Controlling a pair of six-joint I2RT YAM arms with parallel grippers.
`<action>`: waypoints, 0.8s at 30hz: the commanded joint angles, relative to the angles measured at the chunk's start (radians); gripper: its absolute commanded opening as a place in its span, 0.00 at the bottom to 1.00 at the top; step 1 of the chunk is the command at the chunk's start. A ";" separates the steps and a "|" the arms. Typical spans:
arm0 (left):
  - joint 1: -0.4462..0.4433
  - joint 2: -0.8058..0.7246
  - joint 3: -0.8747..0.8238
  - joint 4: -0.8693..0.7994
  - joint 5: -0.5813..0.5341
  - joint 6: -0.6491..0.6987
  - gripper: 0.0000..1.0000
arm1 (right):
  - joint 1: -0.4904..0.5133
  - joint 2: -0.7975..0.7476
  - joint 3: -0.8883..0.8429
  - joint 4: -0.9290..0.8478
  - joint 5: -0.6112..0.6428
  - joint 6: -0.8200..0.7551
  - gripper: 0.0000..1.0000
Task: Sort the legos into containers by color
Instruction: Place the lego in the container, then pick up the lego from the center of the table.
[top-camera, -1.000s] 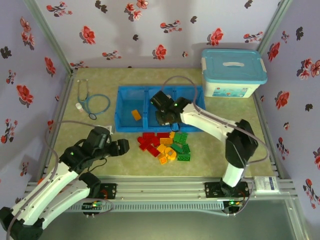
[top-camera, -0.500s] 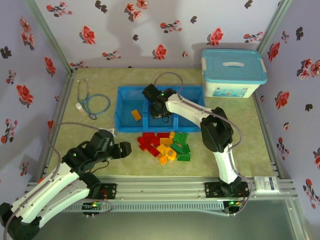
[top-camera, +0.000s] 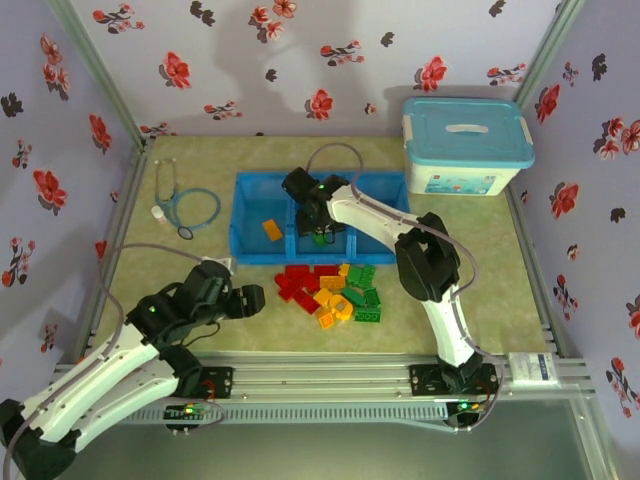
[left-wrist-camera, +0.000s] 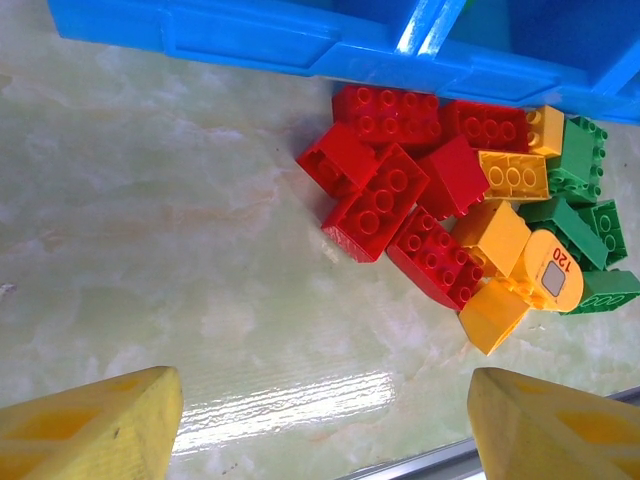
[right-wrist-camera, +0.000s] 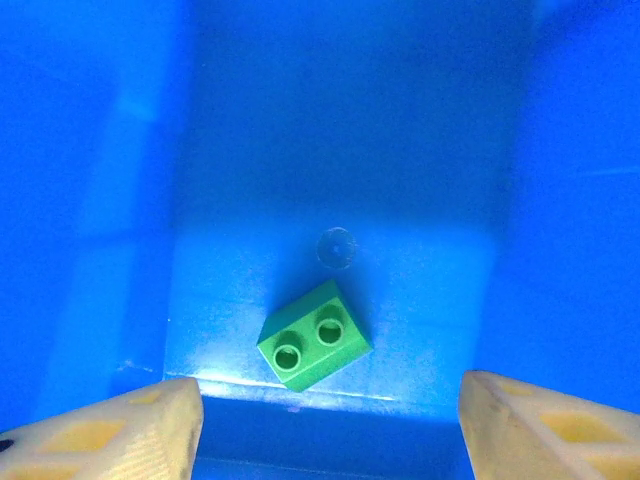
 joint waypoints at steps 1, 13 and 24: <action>-0.023 0.036 -0.010 0.035 -0.017 -0.012 0.75 | 0.023 -0.118 0.010 -0.041 0.059 0.011 0.67; -0.056 0.355 0.015 0.261 -0.028 -0.049 0.70 | 0.155 -0.524 -0.369 0.099 0.146 0.127 0.64; 0.014 0.664 0.134 0.365 -0.043 0.040 0.66 | 0.172 -0.861 -0.791 0.166 0.164 0.266 0.62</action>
